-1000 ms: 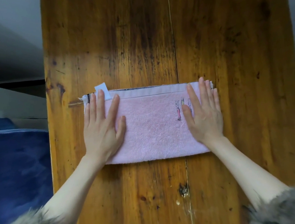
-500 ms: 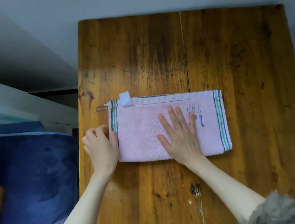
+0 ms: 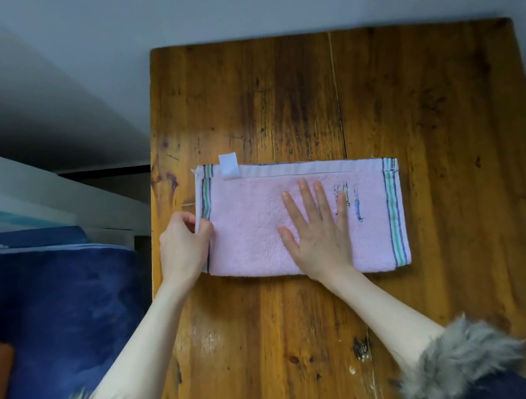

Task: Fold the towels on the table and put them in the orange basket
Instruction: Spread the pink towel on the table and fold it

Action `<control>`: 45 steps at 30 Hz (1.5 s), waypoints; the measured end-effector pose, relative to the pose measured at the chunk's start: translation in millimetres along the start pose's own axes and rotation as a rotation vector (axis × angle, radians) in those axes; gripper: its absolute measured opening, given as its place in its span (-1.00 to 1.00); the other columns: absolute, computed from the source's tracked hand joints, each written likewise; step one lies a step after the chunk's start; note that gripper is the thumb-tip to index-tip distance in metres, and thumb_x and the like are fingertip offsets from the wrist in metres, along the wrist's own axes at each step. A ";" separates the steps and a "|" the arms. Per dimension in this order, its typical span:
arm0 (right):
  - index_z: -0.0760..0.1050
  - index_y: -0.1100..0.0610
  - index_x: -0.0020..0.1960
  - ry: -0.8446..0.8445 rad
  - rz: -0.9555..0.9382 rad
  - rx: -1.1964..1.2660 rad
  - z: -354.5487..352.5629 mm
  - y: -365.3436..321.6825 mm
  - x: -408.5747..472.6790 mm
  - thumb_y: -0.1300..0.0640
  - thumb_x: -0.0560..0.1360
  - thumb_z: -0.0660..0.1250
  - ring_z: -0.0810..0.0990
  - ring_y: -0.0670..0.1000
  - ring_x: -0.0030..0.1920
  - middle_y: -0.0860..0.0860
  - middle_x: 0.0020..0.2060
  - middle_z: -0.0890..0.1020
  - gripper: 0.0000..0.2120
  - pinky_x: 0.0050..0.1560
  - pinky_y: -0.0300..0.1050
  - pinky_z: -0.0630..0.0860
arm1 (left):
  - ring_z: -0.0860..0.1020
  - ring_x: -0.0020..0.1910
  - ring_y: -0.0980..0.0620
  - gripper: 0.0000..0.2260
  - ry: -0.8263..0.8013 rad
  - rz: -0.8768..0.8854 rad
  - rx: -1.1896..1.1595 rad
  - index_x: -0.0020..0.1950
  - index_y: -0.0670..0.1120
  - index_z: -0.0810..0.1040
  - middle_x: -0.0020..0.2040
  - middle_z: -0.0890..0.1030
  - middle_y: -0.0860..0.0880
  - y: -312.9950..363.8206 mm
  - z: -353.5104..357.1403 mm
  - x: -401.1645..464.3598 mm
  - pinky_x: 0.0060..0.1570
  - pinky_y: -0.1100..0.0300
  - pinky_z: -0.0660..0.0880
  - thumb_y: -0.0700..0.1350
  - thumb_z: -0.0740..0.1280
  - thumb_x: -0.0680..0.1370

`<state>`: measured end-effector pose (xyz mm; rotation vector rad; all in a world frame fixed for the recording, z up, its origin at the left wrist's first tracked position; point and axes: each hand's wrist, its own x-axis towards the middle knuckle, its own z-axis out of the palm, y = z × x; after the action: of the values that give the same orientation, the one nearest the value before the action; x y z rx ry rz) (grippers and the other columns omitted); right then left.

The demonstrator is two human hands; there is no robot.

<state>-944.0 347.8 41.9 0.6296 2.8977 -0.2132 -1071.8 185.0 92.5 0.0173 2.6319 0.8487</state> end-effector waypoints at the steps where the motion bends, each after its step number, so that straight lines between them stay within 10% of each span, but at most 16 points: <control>1: -0.04 -0.02 0.53 -0.003 0.012 -0.010 -0.2 -2.7 4.3 -0.23 0.57 -0.14 -0.14 0.09 0.52 0.06 0.53 -0.05 -0.41 0.43 0.29 -0.16 | 0.44 -0.32 0.13 -0.89 -0.009 -0.010 -0.027 -0.10 -0.13 0.47 -0.26 0.48 0.04 6.9 -5.1 2.8 -0.38 0.29 0.34 -0.10 0.28 0.54; 10: -0.22 -0.05 0.50 -0.097 -0.026 0.157 -23.7 6.7 6.1 -0.18 0.53 -0.34 -0.26 0.01 0.51 -0.03 0.49 -0.23 -0.44 0.46 0.09 -0.35 | 0.50 -0.32 0.12 -0.85 -0.165 -0.001 -0.234 -0.16 -0.15 0.57 -0.26 0.58 -0.01 54.2 -40.8 -2.9 -0.34 0.26 0.40 -0.09 0.34 0.51; 17: 0.27 0.10 0.45 0.080 0.208 0.720 -56.9 57.7 -56.9 0.18 0.62 0.09 0.26 -0.06 0.42 -0.01 0.41 0.34 -0.60 0.36 -0.28 0.17 | 0.53 -0.29 0.03 -0.93 -0.225 0.044 -0.374 -0.24 -0.09 0.58 -0.25 0.64 -0.07 120.4 -19.1 -54.0 -0.29 0.15 0.42 -0.15 0.41 0.44; 23: 0.43 0.19 0.29 0.036 0.720 1.403 -63.4 105.3 -80.4 0.16 0.62 0.12 0.61 0.03 0.02 0.12 0.07 0.60 -0.71 0.05 -0.09 0.57 | 0.51 -0.22 0.10 -0.84 -0.329 0.092 -0.391 -0.02 -0.08 0.49 -0.21 0.53 0.01 168.8 58.5 -93.9 -0.31 0.36 0.42 -0.20 0.40 0.45; 45: 0.49 0.12 0.10 -0.013 0.594 1.597 -92.2 142.4 9.9 0.12 0.62 0.11 0.60 0.03 0.02 0.05 -0.05 0.63 -0.80 0.10 -0.05 0.51 | 0.54 -0.18 0.08 -0.71 -0.452 0.347 -0.144 0.23 -0.13 0.46 -0.12 0.55 -0.02 151.8 144.2 -98.6 -0.18 0.25 0.50 -0.20 0.33 0.52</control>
<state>-905.1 496.1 115.2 1.4891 1.7533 -2.3378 -944.5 377.9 104.7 0.5724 2.1665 1.0049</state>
